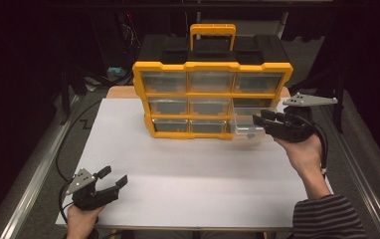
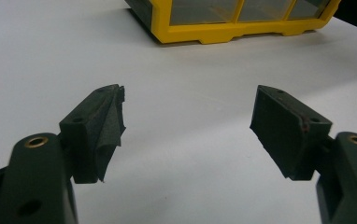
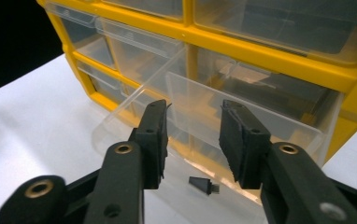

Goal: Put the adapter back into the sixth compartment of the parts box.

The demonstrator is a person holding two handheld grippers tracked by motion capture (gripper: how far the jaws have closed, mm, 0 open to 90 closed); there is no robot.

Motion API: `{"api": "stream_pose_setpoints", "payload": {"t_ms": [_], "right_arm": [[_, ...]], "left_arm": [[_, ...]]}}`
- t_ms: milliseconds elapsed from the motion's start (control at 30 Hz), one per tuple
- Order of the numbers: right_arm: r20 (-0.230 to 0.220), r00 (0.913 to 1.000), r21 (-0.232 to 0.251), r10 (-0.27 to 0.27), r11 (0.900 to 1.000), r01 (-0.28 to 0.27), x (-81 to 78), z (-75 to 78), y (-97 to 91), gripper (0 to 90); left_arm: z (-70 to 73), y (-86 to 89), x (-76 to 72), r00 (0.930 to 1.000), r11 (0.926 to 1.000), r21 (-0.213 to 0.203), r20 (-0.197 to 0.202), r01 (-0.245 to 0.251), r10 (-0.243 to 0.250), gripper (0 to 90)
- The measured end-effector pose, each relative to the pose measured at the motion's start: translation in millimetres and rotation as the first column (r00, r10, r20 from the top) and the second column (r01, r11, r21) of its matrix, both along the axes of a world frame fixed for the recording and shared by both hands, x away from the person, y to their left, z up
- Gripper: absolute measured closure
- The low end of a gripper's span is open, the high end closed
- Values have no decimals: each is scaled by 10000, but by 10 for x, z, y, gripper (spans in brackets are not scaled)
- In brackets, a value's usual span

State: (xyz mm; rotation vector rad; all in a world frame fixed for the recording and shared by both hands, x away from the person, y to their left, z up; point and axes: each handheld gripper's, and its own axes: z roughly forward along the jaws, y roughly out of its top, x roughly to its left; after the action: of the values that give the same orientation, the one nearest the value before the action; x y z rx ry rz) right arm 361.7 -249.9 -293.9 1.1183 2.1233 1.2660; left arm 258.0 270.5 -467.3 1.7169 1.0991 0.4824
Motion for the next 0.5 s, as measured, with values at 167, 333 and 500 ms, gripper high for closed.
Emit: {"api": "stream_pose_setpoints", "payload": {"t_ms": [167, 333, 500], "right_arm": [[225, 9996, 46, 148, 9999, -149, -115, 2, -1, 561], [441, 9984, 215, 341, 9992, -350, -246, -7, 7, 519], [715, 9954, 131, 645, 9978, -656, -376, -76, 46, 487]], "left_arm": [[0, -2, 0, 10000, 10000, -2, 0, -11, 11, 267], [-2, -2, 1, 10000, 10000, -7, -9, -13, 13, 266], [-2, -3, 0, 10000, 10000, 2, -6, -15, 15, 266]]}}
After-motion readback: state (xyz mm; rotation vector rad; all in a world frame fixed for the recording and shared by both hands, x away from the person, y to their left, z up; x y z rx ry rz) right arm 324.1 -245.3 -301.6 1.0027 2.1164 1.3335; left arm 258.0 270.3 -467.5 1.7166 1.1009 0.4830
